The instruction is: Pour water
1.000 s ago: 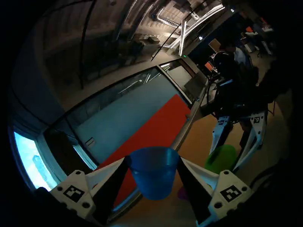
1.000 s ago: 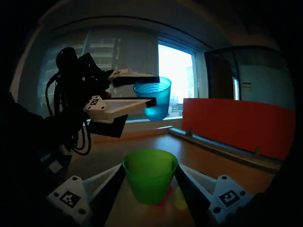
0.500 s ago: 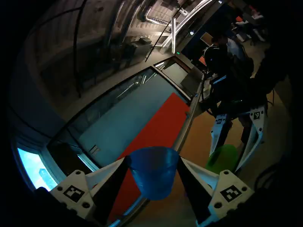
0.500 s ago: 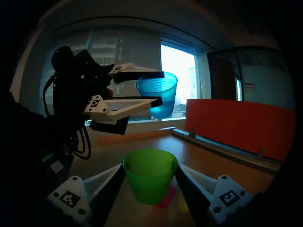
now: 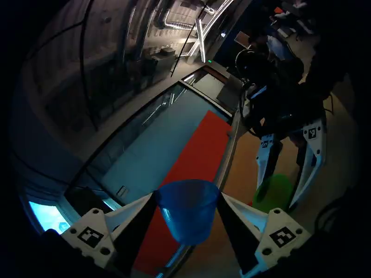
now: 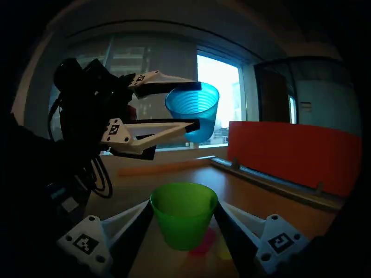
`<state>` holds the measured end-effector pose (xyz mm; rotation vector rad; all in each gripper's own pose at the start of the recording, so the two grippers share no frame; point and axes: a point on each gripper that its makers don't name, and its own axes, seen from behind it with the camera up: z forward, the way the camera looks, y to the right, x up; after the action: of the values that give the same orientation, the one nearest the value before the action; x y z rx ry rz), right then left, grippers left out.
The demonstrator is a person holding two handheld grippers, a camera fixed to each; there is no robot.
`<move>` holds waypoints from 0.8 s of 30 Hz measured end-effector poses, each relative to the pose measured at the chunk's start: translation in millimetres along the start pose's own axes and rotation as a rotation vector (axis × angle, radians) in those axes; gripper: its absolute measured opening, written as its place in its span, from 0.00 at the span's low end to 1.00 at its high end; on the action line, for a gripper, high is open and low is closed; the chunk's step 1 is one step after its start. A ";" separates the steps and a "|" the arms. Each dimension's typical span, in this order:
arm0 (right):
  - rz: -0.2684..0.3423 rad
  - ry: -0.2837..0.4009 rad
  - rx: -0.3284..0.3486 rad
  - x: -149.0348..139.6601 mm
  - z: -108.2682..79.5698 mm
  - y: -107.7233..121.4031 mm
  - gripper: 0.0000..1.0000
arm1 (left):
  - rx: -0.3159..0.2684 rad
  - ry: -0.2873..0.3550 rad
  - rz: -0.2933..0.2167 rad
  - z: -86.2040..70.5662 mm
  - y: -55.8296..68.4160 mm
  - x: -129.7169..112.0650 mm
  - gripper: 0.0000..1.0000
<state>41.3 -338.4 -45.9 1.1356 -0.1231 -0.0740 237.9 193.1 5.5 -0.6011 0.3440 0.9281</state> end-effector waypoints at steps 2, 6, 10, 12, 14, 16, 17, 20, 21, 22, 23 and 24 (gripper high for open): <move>0.002 -0.001 0.001 0.2 0.0 0.4 0.91 | 0.001 0.001 0.017 0.8 0.4 1.9 0.89; 0.002 -0.001 -0.003 0.3 -0.1 2.5 0.91 | 0.007 0.000 0.049 2.9 0.4 4.4 0.89; 0.001 -0.001 -0.004 0.2 -0.9 3.2 0.91 | 0.008 0.002 0.069 3.5 1.6 7.0 0.89; 0.001 0.000 -0.003 0.2 -1.4 3.3 0.91 | 0.008 0.004 0.078 3.6 2.3 8.2 0.89; 0.002 0.000 -0.002 0.7 -1.6 3.3 0.91 | 0.004 0.005 0.088 3.9 4.0 9.8 0.89; 0.002 0.000 -0.001 1.2 -1.8 3.4 0.91 | 0.001 0.007 0.100 4.4 5.1 11.4 0.89; 0.002 0.000 -0.002 1.5 -1.9 3.5 0.91 | 0.001 0.008 0.106 4.7 5.4 12.1 0.89; 0.001 0.000 -0.003 2.0 -2.1 3.8 0.91 | 0.003 0.010 0.125 5.7 5.2 14.0 0.89; 0.000 0.000 -0.004 2.1 -2.2 3.9 0.91 | 0.004 0.010 0.131 6.0 5.0 14.5 0.89; 0.001 0.001 -0.004 2.4 -2.5 3.8 0.91 | 0.005 0.012 0.135 6.3 5.0 15.1 0.89; 0.001 0.001 -0.005 2.7 -2.8 3.7 0.91 | 0.006 0.013 0.139 6.6 5.0 15.8 0.89; 0.001 0.001 -0.005 2.9 -3.0 3.7 0.91 | 0.007 0.014 0.143 6.8 5.0 16.4 0.89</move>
<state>44.6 -334.5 -43.6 1.1307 -0.1228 -0.0726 243.1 210.1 0.7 -0.5826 0.4066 1.0597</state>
